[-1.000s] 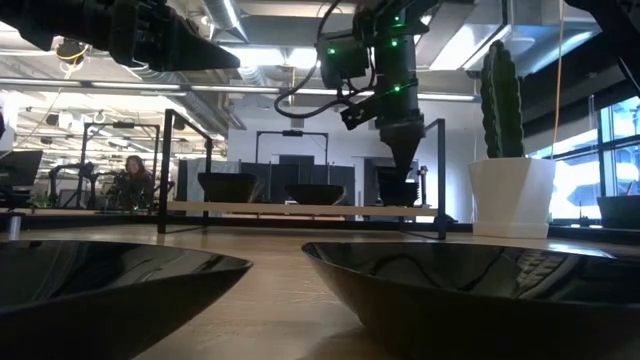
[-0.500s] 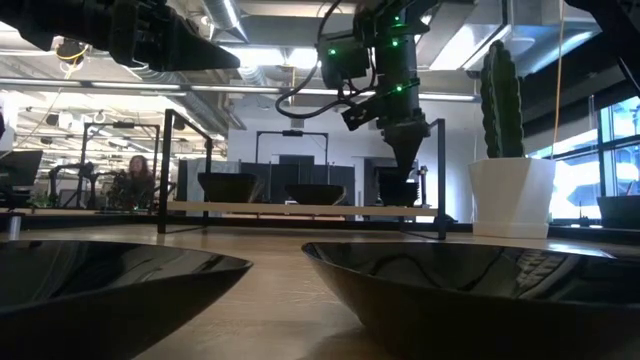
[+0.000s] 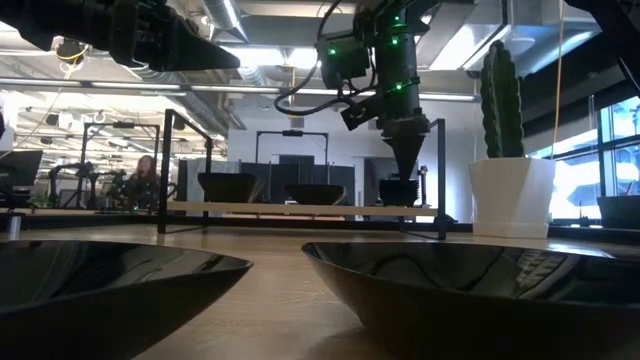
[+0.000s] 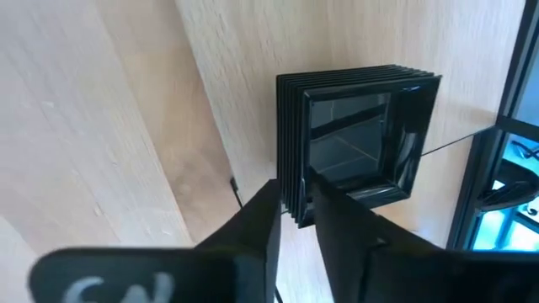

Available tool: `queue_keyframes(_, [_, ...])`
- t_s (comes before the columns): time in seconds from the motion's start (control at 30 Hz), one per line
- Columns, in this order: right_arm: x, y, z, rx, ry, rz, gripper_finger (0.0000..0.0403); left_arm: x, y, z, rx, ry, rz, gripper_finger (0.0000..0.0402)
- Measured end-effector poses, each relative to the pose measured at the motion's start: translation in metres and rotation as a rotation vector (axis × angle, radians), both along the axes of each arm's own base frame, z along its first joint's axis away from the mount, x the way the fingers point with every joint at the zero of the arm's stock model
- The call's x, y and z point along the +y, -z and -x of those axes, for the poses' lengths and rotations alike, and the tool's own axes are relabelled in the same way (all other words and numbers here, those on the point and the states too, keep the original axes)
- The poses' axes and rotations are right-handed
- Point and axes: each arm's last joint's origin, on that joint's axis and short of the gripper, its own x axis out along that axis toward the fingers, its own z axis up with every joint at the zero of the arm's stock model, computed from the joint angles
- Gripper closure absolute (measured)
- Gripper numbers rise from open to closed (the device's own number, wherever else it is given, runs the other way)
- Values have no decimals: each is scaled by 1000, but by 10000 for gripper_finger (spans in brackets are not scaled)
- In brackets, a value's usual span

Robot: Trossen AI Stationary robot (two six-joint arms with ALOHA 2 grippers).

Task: Pick & Place Mini shaped plates
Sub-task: Stack the left leaf-shaped plate on the top of the leaf-shaped plate on the shelf

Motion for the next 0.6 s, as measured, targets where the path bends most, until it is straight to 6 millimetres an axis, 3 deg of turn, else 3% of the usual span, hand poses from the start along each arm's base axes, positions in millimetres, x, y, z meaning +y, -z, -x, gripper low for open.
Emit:
queue_keyframes(0.3, [1,-7,-1,-15,7,18,317,0,0,0,1,0,-2,397])
queue_keyframes(0.43, [13,-33,-7,-85,-67,104,318,0,0,0,1,1,-3,398])
queue_keyframes(0.6, [58,-80,-11,-373,-318,173,340,0,1,0,10,1,-4,398])
